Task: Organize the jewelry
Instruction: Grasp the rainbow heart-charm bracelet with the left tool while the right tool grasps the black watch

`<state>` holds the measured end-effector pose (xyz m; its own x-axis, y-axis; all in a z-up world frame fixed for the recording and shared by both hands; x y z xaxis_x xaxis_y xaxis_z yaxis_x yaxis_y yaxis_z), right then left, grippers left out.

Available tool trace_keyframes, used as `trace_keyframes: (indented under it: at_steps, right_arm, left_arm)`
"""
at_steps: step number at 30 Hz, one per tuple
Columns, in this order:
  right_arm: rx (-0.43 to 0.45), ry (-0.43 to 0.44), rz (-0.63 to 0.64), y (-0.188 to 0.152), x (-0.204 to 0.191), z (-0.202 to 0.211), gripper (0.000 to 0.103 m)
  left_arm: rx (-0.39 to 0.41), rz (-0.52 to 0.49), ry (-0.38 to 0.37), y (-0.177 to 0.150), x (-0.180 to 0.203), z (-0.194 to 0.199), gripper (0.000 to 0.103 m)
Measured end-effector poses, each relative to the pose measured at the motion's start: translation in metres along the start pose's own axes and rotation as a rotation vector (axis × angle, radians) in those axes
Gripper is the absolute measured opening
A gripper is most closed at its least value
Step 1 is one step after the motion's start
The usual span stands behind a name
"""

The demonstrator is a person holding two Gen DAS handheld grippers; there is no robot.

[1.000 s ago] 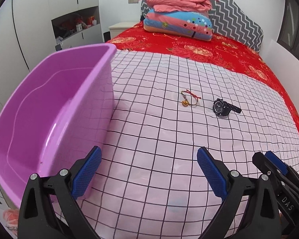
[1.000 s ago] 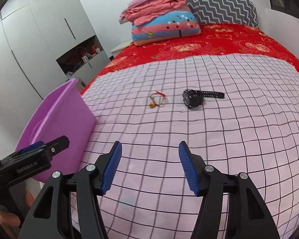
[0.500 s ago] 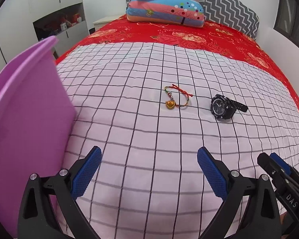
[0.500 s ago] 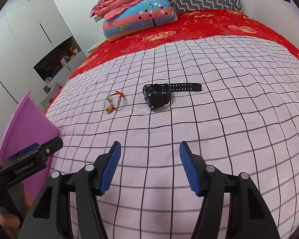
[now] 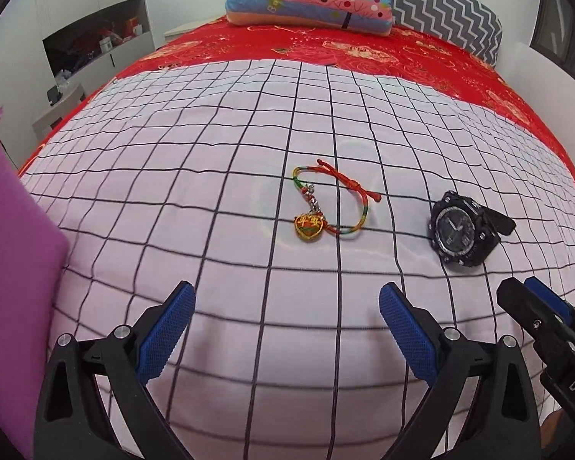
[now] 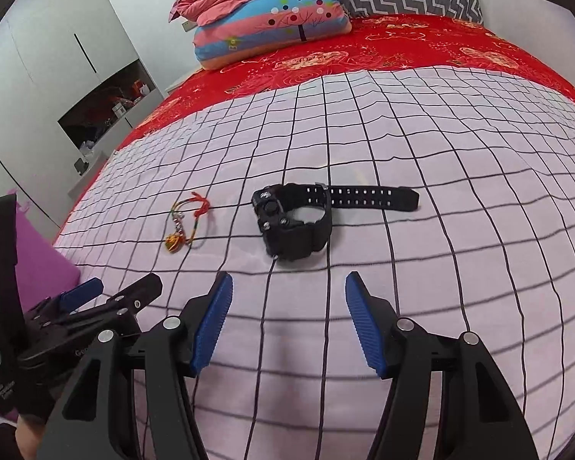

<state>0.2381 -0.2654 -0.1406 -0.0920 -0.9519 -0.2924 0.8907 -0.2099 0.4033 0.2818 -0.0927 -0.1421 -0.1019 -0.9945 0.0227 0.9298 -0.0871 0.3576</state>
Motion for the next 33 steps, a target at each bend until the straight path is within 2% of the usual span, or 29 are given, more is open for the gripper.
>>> trace_keyframes:
  at_steps: [2,10,15,33]
  right_arm:
    - [-0.006,-0.002,0.002,0.008,0.002,-0.008,0.063]
    - [-0.018,0.002,-0.006,0.020,0.004,-0.032,0.063]
    - [-0.013,-0.032,0.012,0.028,0.001,-0.043,0.063]
    - [-0.014,-0.070,0.024,0.048,0.003,-0.069,0.068]
  left_arm:
    - [0.004,-0.005,0.002,0.006,0.002,-0.006,0.095]
    - [0.001,-0.033,0.021,0.023,0.008,-0.029,0.095]
    - [0.002,-0.043,0.034,0.028,0.008,-0.039,0.095]
    - [0.033,-0.056,0.051,0.055,0.012,-0.056,0.097]
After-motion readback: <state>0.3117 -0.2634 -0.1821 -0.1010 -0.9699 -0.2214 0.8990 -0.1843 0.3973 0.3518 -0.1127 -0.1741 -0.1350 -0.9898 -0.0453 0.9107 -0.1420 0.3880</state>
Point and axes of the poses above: each gripper's, at about its wrist camera, not at the fingertips, and z roughly against the way its jaws point, x to its right, y to its top, the point moved 6 cm from there along -z, roughly the way its jaws point, and after that the axes turned 13 degrees about -x, right-handed, at the moved point
